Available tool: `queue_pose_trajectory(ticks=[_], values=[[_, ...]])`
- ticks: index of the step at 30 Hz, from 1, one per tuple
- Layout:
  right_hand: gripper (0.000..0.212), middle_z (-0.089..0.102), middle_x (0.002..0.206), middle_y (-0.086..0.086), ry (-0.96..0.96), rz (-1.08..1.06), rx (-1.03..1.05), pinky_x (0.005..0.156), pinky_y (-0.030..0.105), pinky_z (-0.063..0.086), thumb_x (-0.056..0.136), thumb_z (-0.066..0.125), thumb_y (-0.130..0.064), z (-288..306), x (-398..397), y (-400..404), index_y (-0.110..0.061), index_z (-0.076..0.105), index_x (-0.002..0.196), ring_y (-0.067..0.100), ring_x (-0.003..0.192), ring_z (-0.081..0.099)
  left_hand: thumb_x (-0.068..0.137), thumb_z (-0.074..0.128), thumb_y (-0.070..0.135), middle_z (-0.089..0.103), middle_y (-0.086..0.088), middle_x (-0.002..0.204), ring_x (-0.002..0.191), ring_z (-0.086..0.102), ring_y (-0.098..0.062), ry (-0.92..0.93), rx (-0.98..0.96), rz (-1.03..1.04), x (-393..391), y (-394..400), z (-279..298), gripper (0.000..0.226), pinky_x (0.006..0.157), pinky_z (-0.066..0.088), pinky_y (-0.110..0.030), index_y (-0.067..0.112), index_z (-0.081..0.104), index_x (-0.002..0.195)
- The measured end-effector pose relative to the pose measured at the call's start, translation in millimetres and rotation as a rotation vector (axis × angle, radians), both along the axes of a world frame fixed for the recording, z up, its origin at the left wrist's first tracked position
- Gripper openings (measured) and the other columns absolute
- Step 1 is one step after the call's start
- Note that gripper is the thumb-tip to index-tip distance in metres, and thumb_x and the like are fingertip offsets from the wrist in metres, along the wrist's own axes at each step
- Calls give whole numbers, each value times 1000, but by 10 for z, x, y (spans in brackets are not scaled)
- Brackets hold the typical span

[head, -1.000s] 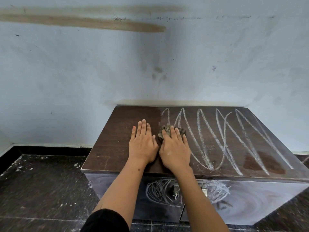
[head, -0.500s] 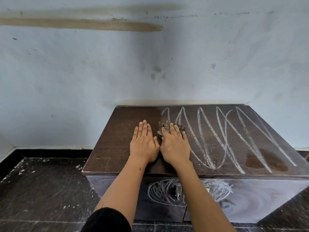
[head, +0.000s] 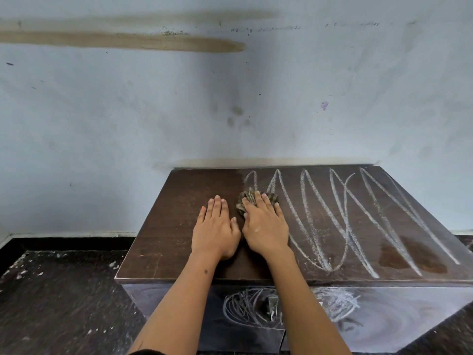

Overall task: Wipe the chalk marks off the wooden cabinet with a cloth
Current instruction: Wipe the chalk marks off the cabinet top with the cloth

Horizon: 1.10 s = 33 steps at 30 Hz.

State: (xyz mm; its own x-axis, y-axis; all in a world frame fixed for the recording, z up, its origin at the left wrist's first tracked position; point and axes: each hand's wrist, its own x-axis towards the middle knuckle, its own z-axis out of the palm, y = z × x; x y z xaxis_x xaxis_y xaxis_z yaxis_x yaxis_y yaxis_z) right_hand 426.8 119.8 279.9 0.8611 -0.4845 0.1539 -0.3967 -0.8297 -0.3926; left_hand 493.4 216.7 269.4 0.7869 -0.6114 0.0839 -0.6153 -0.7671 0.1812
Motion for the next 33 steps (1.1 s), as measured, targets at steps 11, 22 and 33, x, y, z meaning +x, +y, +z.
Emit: queue_pose_trajectory(ticks=[11, 22, 33], values=[[52, 7, 159, 3, 20, -7, -4, 120, 39, 1, 98, 34, -26, 33, 258, -105, -23, 23, 149, 17, 146, 1, 100, 18, 32, -2, -7, 159, 146, -5, -17, -2, -9, -4, -23, 1, 10, 57, 118, -3, -32, 8, 4, 150], [53, 12, 158, 7, 42, 5, -24, 119, 42, 5, 96, 38, -23, 95, 642, -288, -20, 27, 147, 21, 146, 5, 100, 17, 34, -3, -7, 158, 146, -5, -17, 11, 1, -1, -14, -10, 10, 58, 119, -3, -32, 9, 2, 150], [56, 8, 159, 6, 46, -10, -16, 119, 42, 2, 95, 40, -29, 16, 313, -89, -20, 24, 148, 20, 146, 2, 100, 17, 33, -3, -6, 159, 146, -6, -16, 19, -1, -5, -22, 0, 26, 57, 118, -4, -32, 9, 3, 150]])
